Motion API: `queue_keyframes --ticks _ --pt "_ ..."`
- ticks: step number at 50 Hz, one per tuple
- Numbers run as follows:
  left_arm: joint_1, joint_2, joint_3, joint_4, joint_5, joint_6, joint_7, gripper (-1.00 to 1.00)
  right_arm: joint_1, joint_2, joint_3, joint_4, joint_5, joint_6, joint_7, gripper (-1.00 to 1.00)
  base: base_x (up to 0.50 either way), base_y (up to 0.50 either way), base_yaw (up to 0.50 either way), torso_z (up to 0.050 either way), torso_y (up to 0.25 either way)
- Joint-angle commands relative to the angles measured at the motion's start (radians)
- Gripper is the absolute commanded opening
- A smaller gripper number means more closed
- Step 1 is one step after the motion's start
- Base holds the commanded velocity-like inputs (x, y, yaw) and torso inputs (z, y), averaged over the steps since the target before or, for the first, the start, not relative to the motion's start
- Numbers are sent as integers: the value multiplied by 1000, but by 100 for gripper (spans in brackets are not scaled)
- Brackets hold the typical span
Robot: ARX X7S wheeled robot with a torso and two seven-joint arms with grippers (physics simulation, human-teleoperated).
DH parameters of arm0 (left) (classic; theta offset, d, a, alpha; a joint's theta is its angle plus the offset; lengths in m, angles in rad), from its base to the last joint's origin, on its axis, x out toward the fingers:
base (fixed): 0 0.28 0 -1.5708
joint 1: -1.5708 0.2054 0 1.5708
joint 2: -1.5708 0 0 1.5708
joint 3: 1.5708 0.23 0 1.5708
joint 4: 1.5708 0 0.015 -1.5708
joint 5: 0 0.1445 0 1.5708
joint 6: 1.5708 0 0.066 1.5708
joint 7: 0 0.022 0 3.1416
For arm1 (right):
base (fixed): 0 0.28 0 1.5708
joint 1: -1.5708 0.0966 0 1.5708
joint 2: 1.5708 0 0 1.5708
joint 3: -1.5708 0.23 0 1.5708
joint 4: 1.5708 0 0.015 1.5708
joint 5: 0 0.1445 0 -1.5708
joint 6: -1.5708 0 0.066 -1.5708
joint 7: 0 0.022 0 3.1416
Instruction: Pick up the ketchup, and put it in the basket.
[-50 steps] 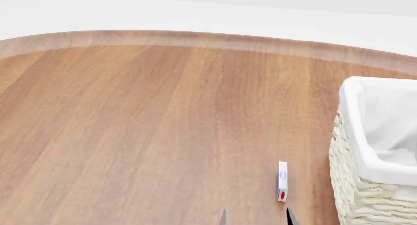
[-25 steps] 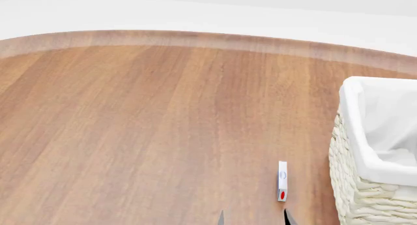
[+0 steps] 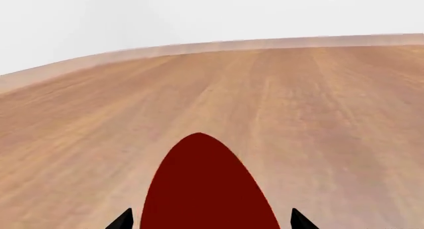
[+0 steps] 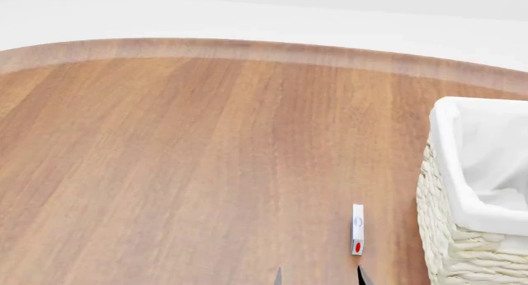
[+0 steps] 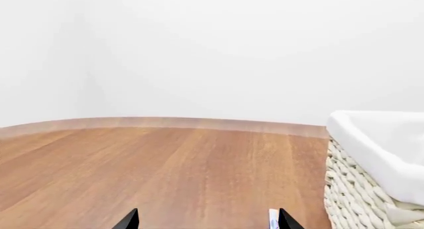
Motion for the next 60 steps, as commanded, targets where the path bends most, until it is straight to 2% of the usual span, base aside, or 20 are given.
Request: queue_keyframes --ticks 1,6,7,16,29,31,32,35,37,38,41,43,44,47,53,60 --pt "-52 27 -168 -78 151 13 41 100 4 2 -4 4 5 -1 2 100 0 0 0 0 0" --pt "-54 31 -185 -80 169 13 42 100 4 4 -5 7 5 -5 3 100 0 0 0 0 0" --pt "-53 31 -186 -78 172 13 38 -100 4 4 -5 7 7 -5 3 100 0 0 0 0 0" --pt "-45 36 -201 -61 173 13 46 -100 3 6 -9 7 9 -7 6 100 0 0 0 0 0" --pt "-75 16 -202 -97 177 11 -8 -100 5 9 -14 9 12 -8 9 100 0 0 0 0 0" --pt "-91 11 -203 -73 184 -26 -33 -100 6 10 -13 6 15 -6 9 100 5 1 0 0 0" --pt "-67 30 -207 44 185 -104 -48 -100 5 9 -15 10 14 -9 9 100 0 0 0 0 0" --pt "41 126 -208 494 179 -541 -69 -100 6 10 -17 6 15 -5 11 100 0 0 0 0 0" --pt "55 143 -197 770 183 -640 -73 -100 7 12 -15 3 17 -1 12 100 0 0 0 0 0" --pt "56 152 -173 883 201 -745 -65 -100 6 11 -16 6 18 -7 11 100 0 0 0 0 0" --pt "47 169 -121 1114 193 -940 -35 -100 4 13 -19 3 17 -7 12 100 0 0 0 0 0" --pt "35 167 -90 1189 196 -1017 -24 -100 5 15 -18 -3 18 -1 14 100 0 0 0 0 0" --pt "13 166 -60 1267 177 -1113 3 -100 3 15 -19 -3 17 -4 15 100 0 0 0 0 0" --pt "-47 159 8 1346 162 -1244 34 -100 3 18 -17 -6 19 -4 17 100 0 0 0 0 0" --pt "-193 151 136 1376 170 -1394 55 -100 2 26 -11 -18 27 2 19 100 0 0 0 0 0" --pt "-308 140 228 1395 172 -1523 72 -100 -3 29 -11 -15 23 -10 22 100 0 0 0 0 0"
